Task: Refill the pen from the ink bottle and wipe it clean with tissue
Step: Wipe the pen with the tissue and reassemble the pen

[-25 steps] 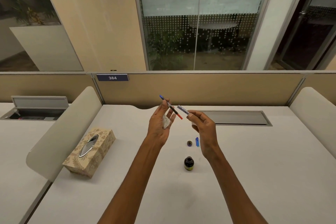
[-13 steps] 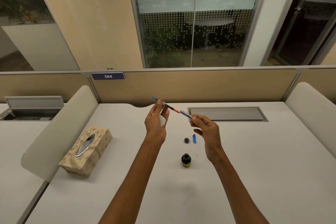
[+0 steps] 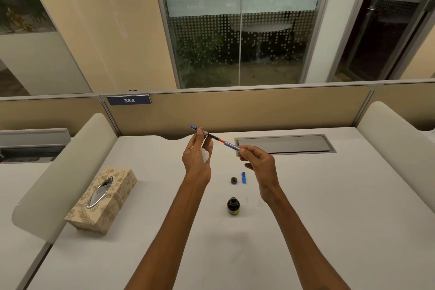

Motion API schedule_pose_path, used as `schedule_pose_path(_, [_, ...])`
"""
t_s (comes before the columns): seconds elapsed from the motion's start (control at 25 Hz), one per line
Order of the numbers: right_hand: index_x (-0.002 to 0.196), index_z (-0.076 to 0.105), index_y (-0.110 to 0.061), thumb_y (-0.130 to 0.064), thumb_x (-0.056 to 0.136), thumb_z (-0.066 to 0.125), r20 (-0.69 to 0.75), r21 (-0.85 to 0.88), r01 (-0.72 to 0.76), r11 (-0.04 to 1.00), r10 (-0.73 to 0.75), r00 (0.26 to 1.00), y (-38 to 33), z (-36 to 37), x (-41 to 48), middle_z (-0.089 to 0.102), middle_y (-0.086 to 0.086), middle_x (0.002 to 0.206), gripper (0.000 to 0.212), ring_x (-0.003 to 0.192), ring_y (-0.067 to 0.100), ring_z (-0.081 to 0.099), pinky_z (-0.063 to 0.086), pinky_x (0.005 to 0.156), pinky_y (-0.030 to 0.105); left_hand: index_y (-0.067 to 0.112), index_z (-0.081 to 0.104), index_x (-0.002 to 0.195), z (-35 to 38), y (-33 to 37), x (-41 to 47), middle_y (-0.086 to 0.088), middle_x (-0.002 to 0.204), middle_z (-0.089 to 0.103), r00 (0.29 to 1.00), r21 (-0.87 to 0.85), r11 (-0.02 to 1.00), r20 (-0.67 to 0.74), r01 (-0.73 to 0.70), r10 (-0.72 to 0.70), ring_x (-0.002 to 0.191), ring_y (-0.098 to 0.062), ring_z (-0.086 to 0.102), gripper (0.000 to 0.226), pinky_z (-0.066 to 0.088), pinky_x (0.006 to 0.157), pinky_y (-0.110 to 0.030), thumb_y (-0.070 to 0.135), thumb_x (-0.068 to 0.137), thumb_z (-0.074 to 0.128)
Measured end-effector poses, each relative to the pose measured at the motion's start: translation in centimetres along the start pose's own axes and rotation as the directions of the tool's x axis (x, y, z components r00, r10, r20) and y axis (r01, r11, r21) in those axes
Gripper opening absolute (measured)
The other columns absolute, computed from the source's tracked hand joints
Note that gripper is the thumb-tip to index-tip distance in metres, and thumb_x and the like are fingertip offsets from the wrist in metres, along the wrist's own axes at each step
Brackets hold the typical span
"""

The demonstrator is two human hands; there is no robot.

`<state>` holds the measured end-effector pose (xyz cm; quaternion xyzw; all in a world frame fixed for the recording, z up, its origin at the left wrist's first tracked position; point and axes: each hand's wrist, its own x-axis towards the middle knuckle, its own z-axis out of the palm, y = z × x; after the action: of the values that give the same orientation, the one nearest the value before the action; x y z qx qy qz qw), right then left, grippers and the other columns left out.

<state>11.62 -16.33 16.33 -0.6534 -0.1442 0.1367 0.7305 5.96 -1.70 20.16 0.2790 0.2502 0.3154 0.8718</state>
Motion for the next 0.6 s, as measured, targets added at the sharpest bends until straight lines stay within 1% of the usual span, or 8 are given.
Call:
schedule_pose_path(0.12, [0.100,0.073,-0.022,-0.022,0.093,0.065,0.010,-0.003,0.018,1.000,-0.017,1.000,-0.2,0.0,0.2,0.076,0.006,0.095,0.011,0.088,0.012,0.069,0.053,0.076,0.025,0.010,0.069,0.102,0.3,-0.5,0.0,-0.005,0.097,0.072,1.000,-0.004,1.000,0.000,0.011,-0.011,0.095,-0.017,0.070,0.012,0.052,0.100,-0.037,0.016,0.095,0.062])
schedule_pose_path(0.24, [0.098,0.073,-0.027,-0.021,0.093,0.066,0.017,0.005,0.041,0.999,-0.041,0.999,-0.5,0.0,0.4,0.076,0.004,0.094,0.010,0.087,0.013,0.069,0.054,0.076,0.025,0.007,0.069,0.105,0.4,-1.1,-0.1,-0.006,0.098,0.072,1.000,0.018,1.000,-0.001,0.011,-0.011,0.095,-0.018,0.070,0.014,0.052,0.099,-0.037,0.013,0.094,0.063])
schedule_pose_path(0.36, [0.096,0.073,-0.030,-0.019,0.091,0.067,0.019,0.007,0.051,0.999,-0.051,0.999,-0.7,0.2,0.7,0.075,-0.003,0.092,0.013,0.086,0.011,0.069,0.055,0.075,0.021,0.003,0.068,0.110,0.5,-1.5,-0.4,-0.009,0.101,0.072,1.000,0.044,0.999,0.002,0.005,-0.005,0.093,-0.020,0.071,0.019,0.054,0.096,-0.037,0.012,0.093,0.064])
schedule_pose_path(0.44, [0.099,0.072,-0.028,-0.018,0.091,0.068,0.014,0.002,0.057,0.998,-0.057,0.998,-0.7,0.3,0.9,0.075,-0.007,0.094,0.013,0.086,0.009,0.069,0.056,0.073,0.019,0.001,0.067,0.113,0.6,-1.7,-0.5,-0.010,0.102,0.071,1.000,0.048,0.999,0.001,0.000,0.000,0.091,-0.020,0.071,0.023,0.056,0.092,-0.034,0.011,0.093,0.064])
schedule_pose_path(0.48, [0.101,0.072,-0.025,-0.018,0.091,0.068,0.008,0.002,0.063,0.998,-0.063,0.998,-0.7,0.4,1.0,0.074,-0.006,0.097,0.013,0.086,0.009,0.069,0.056,0.072,0.018,0.000,0.067,0.114,0.6,-1.7,-0.6,-0.011,0.102,0.071,1.000,0.057,0.998,-0.001,-0.003,0.003,0.089,-0.019,0.071,0.024,0.057,0.091,-0.033,0.011,0.093,0.064])
schedule_pose_path(0.6, [0.105,0.069,-0.015,-0.015,0.088,0.072,-0.014,0.034,0.075,0.997,-0.075,0.997,-0.7,0.4,1.2,0.074,0.002,0.101,0.017,0.085,0.009,0.070,0.055,0.071,0.017,0.001,0.068,0.115,0.3,-1.8,-0.5,-0.011,0.100,0.073,1.000,0.116,0.993,-0.003,-0.014,0.014,0.085,-0.017,0.072,0.024,0.056,0.092,-0.033,0.012,0.093,0.064])
